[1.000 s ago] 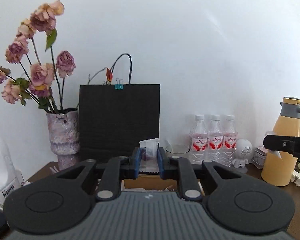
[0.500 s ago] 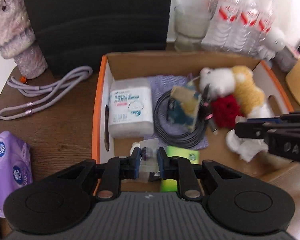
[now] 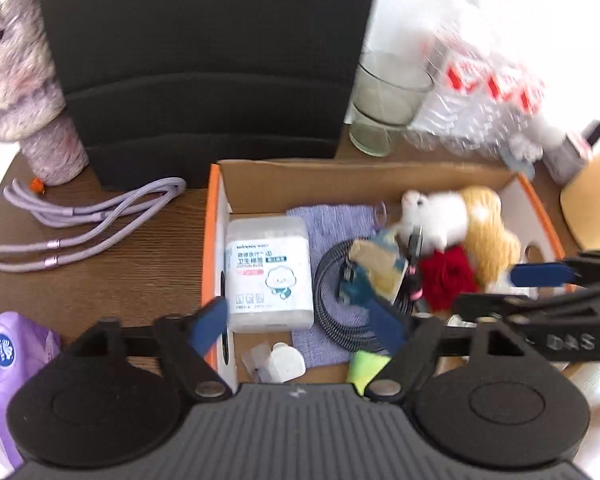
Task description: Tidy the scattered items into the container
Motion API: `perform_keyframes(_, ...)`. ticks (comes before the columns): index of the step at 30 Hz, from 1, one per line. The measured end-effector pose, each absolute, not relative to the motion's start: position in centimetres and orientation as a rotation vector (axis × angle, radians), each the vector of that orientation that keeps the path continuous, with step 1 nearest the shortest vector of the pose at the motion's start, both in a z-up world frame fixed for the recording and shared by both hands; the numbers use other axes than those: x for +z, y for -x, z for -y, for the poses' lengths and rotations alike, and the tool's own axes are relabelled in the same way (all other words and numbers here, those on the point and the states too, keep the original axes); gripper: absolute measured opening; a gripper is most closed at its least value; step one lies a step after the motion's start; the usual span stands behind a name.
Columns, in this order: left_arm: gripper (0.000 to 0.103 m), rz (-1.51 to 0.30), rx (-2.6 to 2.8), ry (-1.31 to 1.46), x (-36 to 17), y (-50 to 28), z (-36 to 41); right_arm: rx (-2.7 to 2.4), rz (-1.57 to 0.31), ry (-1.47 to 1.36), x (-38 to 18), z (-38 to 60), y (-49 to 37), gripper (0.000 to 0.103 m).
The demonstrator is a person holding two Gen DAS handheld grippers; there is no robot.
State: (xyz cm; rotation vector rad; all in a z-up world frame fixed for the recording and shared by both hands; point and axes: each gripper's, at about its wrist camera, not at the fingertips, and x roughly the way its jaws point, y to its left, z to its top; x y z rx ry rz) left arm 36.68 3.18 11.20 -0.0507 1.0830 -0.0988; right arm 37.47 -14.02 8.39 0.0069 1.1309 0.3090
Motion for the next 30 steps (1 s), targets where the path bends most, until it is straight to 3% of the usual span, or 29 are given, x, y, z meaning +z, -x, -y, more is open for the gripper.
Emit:
perform_keyframes(5, 0.090, -1.100, -0.063, 0.010, 11.8, -36.4, -2.8, 0.202, -1.153, 0.042, 9.6, 17.8, -37.1, 0.079)
perform_keyframes(9, 0.090, -1.117, -0.019, 0.052, 11.2, -35.9, -2.5, 0.177, -1.173, 0.012, 9.5, 19.9, -36.3, 0.079)
perform_keyframes(14, 0.091, -0.940, 0.003, 0.003, 12.1, -33.1, -1.2, 0.191, -1.149, 0.019, 9.7, 19.6, -35.0, 0.086)
perform_keyframes(17, 0.101, -0.725, 0.052, -0.031, 13.1, -29.9, -0.5, 0.198, -0.998, 0.020, 10.2, 18.8, -33.2, 0.086)
perform_keyframes(20, 0.103, -0.484, 0.101, -0.050, 13.3, -26.3, 0.2, 0.225, -0.577, -0.005, 11.4, 18.8, -28.6, 0.087)
perform_keyframes(22, 0.103, -0.398, 0.103, -0.062, 13.1, -25.0, 0.6, 0.265, -0.360, -0.051, 11.0, 19.5, -25.9, 0.100)
perform_keyframes(30, 0.103, -0.337, 0.059, -0.069, 13.4, -23.1, 1.9, 0.205, -0.415, -0.049, 9.8, 19.1, -25.4, 0.099)
